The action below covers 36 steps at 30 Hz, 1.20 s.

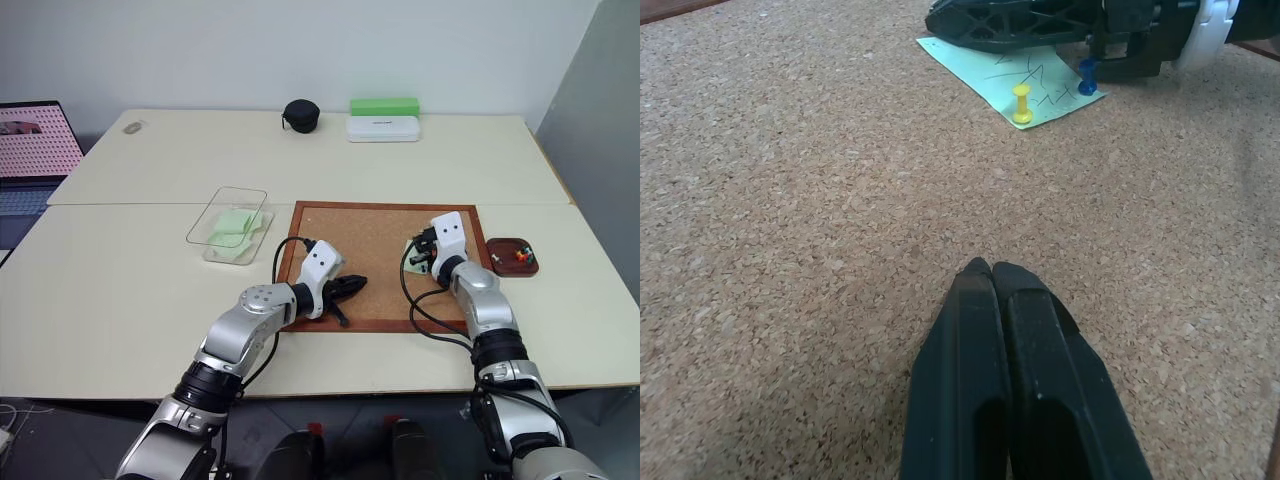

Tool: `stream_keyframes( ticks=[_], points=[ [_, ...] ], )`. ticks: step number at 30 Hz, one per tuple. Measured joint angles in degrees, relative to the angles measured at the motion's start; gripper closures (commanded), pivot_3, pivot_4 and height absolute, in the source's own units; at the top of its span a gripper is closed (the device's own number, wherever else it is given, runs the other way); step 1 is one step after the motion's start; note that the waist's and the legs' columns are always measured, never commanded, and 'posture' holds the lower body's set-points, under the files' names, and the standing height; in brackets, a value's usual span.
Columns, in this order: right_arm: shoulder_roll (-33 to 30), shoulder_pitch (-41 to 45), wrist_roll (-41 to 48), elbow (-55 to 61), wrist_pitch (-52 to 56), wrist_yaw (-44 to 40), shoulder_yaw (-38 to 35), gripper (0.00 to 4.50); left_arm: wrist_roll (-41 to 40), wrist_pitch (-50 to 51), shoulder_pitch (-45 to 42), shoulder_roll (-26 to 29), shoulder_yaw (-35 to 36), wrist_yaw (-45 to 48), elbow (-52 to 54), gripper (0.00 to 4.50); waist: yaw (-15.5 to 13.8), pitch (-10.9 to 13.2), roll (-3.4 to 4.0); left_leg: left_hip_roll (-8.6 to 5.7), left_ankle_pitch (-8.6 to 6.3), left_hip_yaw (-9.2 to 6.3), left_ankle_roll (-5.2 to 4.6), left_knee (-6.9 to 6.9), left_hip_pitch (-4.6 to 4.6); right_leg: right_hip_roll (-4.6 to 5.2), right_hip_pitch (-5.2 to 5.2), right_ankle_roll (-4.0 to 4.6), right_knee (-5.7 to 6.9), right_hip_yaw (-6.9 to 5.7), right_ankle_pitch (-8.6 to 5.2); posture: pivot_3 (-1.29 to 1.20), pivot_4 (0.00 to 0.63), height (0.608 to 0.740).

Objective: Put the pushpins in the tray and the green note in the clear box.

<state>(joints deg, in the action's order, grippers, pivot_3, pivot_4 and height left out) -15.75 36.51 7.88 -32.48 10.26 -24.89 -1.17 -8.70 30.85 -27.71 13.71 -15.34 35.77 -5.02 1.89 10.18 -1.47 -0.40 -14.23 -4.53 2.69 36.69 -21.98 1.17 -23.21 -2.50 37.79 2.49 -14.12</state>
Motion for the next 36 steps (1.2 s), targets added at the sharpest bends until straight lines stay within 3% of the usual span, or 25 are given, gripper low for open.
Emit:
stream_keyframes(
  ticks=[10, 14, 36],
  points=[
    [-0.1, -2.1, 0.0, 1.6, -3.8, -1.0, -0.4, 4.46, -1.3, 2.8, -0.3, -1.5, 1.7, -0.2, 0.0, 4.50, 0.0, 0.0, 0.04, 0.00, 0.00, 0.01, 0.00, -0.01, -0.02, 0.00, -0.02, -0.01, 0.00, 0.01, -0.01, 0.00, 0.150, 0.740],
    [0.1, -3.5, 0.2, 8.1, -5.6, -3.9, 0.4, 4.46, -1.6, 5.0, -1.3, -2.2, 2.2, -0.6, -0.3, 4.50, 0.2, 0.0, 0.06, 0.01, 0.00, 0.00, 0.00, 0.00, -0.01, -0.02, -0.03, -0.05, 0.01, 0.00, -0.02, 0.00, 0.150, 0.740],
    [-2.3, -6.6, -0.1, 15.0, -2.9, -3.4, 0.2, 4.46, -1.4, 5.3, -2.2, -2.6, 2.2, -0.2, -1.5, 4.50, 0.0, 0.0, 0.05, -0.02, 0.00, 0.01, 0.00, 0.00, -0.02, 0.02, -0.02, -0.04, -0.01, 0.01, -0.02, 0.00, 0.150, 0.740]
  ],
)
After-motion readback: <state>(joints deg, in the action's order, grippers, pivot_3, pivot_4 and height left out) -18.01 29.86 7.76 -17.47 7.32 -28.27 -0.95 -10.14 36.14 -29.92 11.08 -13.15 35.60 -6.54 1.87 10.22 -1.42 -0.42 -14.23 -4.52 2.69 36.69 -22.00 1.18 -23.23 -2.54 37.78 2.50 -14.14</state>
